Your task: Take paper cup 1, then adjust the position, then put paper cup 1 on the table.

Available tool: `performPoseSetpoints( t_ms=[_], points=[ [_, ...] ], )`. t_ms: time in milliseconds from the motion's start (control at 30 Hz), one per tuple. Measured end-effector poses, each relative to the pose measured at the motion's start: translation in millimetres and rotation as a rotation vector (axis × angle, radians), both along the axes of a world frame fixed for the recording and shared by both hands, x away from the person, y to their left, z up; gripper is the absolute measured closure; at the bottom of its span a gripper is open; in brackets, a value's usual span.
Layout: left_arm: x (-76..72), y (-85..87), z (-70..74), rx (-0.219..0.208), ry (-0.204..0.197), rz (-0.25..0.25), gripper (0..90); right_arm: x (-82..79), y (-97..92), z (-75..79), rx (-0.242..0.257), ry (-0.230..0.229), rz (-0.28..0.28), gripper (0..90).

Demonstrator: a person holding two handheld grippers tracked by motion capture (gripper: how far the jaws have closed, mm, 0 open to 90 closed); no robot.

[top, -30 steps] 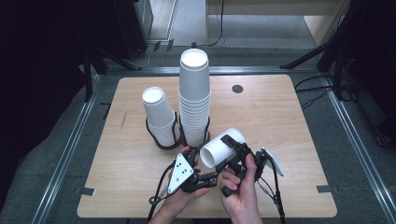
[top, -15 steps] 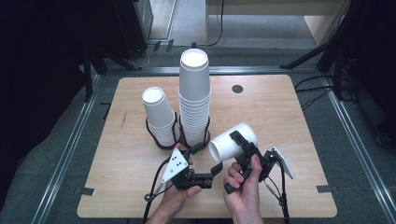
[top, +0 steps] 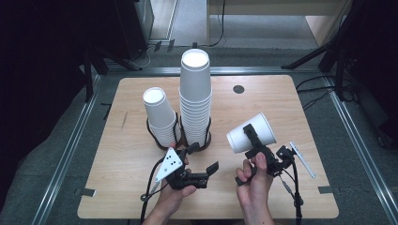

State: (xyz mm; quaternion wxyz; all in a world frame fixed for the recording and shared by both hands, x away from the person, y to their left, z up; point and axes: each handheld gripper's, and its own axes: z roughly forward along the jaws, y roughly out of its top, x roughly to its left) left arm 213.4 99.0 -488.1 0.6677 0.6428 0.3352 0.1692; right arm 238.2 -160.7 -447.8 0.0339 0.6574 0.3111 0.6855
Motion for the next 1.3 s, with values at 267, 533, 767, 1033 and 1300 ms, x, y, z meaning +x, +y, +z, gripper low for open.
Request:
performPoseSetpoints(
  t_ms=[267,533,767,1033,1300],
  points=[
    [0.8,3.5,0.7,-0.006,0.006,0.016,7.6,-2.9,-4.8,12.9,-0.235,-0.089,-0.094,17.2],
    [2.0,8.9,1.7,-0.02,0.011,0.034,7.6,-3.0,-7.4,20.2,-0.371,-0.144,-0.128,16.9],
    [3.4,12.5,0.3,-0.024,0.024,0.044,7.6,-2.9,-10.3,27.8,-0.526,-0.203,-0.169,16.8],
    [3.7,16.3,0.7,-0.021,0.027,0.06,7.6,1.1,-9.2,29.2,-0.721,-0.271,-0.198,16.8],
    [3.6,20.6,-0.1,-0.023,0.032,0.073,7.7,13.9,-9.7,22.5,-0.785,-0.362,-0.158,17.0]
  ],
)
